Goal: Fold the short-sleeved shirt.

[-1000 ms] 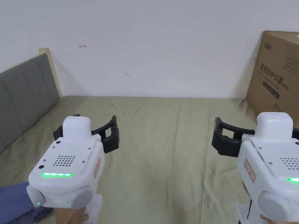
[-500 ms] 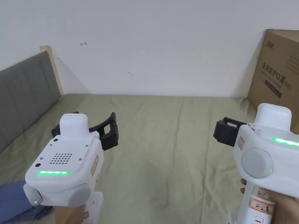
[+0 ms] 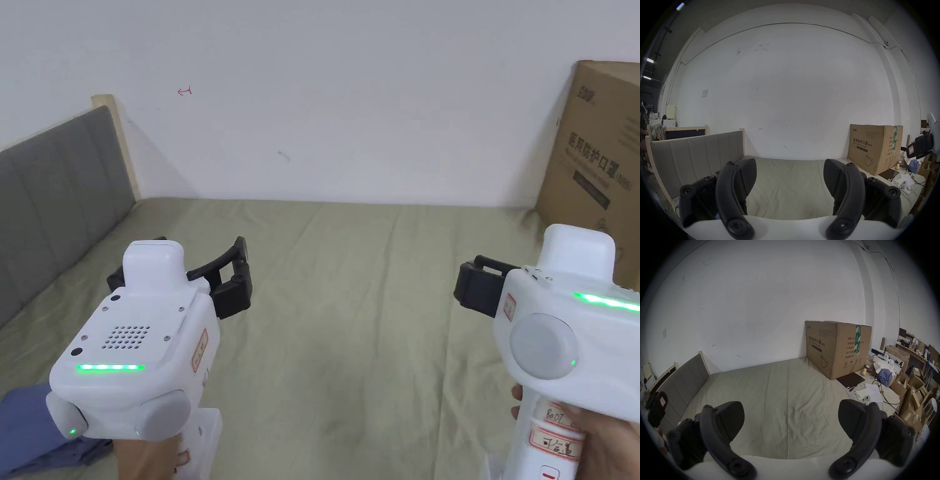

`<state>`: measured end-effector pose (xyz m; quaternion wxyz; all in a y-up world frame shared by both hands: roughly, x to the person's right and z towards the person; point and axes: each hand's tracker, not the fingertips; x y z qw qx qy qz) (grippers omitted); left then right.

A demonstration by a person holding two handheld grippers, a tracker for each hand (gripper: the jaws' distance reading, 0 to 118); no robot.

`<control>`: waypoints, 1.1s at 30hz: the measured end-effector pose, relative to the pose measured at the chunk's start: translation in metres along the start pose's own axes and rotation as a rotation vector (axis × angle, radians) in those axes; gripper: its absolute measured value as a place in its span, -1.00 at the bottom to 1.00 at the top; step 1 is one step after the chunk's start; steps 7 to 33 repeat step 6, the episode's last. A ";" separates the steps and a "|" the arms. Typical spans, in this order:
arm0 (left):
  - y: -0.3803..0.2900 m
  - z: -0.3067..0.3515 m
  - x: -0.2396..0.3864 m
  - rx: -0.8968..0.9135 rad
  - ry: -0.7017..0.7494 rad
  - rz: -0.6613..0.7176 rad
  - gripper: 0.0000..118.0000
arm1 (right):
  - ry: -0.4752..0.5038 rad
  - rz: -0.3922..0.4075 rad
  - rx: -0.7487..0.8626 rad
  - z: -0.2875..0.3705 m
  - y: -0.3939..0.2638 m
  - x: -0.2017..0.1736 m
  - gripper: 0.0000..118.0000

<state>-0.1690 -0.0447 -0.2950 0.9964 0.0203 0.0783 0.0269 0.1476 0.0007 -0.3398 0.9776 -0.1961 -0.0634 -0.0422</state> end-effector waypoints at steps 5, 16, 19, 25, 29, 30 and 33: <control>0.001 0.001 -0.001 0.003 0.001 0.002 0.47 | 0.015 -0.002 -0.012 -0.004 -0.001 0.007 0.91; 0.001 0.001 -0.001 0.005 0.002 0.002 0.47 | 0.024 -0.002 -0.007 -0.004 -0.002 0.008 0.93; 0.001 0.001 -0.001 0.005 0.002 0.002 0.47 | 0.024 -0.002 -0.007 -0.004 -0.002 0.008 0.93; 0.001 0.001 -0.001 0.005 0.002 0.002 0.47 | 0.024 -0.002 -0.007 -0.004 -0.002 0.008 0.93; 0.001 0.001 -0.001 0.005 0.002 0.002 0.47 | 0.024 -0.002 -0.007 -0.004 -0.002 0.008 0.93; 0.001 0.001 -0.001 0.005 0.002 0.002 0.47 | 0.024 -0.002 -0.007 -0.004 -0.002 0.008 0.93; 0.001 0.001 -0.001 0.005 0.002 0.002 0.47 | 0.024 -0.002 -0.007 -0.004 -0.002 0.008 0.93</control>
